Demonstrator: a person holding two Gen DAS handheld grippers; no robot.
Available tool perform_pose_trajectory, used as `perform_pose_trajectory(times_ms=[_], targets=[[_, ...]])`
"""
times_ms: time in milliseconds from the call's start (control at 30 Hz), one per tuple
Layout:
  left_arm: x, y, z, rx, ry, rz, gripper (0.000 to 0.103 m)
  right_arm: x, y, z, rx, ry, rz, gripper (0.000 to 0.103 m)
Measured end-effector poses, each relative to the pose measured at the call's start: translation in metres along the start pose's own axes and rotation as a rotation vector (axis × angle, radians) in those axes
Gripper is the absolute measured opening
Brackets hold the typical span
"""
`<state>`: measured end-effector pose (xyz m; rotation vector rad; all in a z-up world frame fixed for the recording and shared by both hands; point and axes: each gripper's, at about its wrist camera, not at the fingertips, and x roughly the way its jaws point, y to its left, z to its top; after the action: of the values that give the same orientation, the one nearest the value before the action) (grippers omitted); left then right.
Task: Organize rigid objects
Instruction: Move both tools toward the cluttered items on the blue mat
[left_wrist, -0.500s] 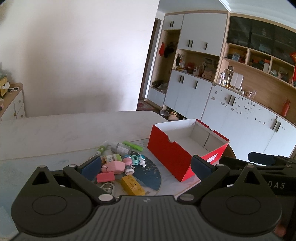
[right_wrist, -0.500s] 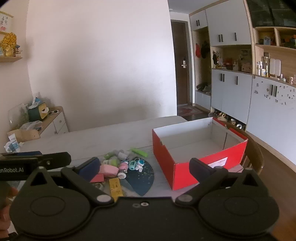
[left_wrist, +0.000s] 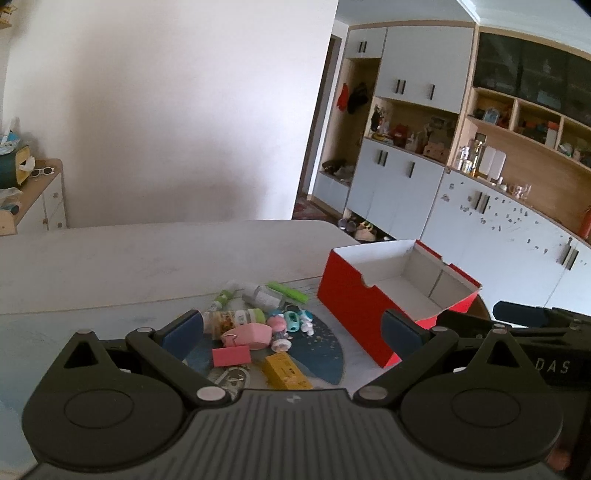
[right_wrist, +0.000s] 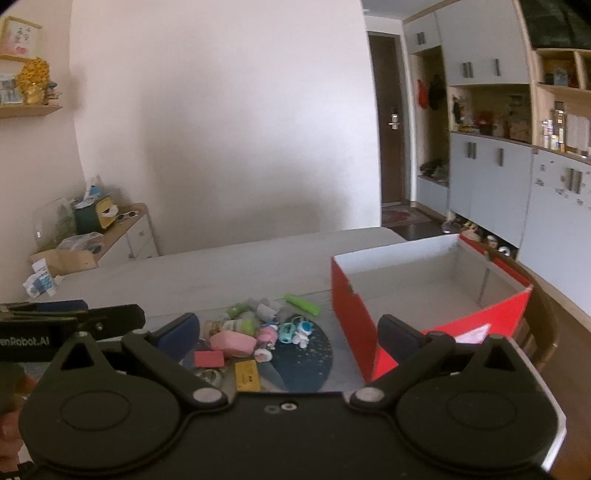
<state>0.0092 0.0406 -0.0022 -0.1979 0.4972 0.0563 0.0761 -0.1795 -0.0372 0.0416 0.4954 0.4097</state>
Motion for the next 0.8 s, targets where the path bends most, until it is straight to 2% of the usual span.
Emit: perform_pose_trajectory(times_ms=[167, 233, 333, 633, 800], targets=[[0.013, 0.013, 0.004, -0.003, -0.002, 0.045, 0.103, 0.013, -0.004, 0.001, -0.077, 0.010, 0.030, 0.103], [0.022, 0.019, 0.003, -0.007, 0.006, 0.075, 0.103, 0.023, -0.009, -0.001, -0.092, 0.042, 0.052, 0.103], [0.036, 0.030, -0.004, -0.013, 0.028, 0.082, 0.103, 0.039, -0.015, -0.004, -0.093, 0.096, 0.076, 0.102], [0.090, 0.042, -0.047, 0.007, 0.177, 0.131, 0.103, 0.079, -0.012, -0.018, -0.175, 0.237, 0.198, 0.097], [0.111, 0.046, -0.064, 0.021, 0.236, 0.156, 0.102, 0.096, -0.009, -0.019, -0.200, 0.282, 0.212, 0.093]])
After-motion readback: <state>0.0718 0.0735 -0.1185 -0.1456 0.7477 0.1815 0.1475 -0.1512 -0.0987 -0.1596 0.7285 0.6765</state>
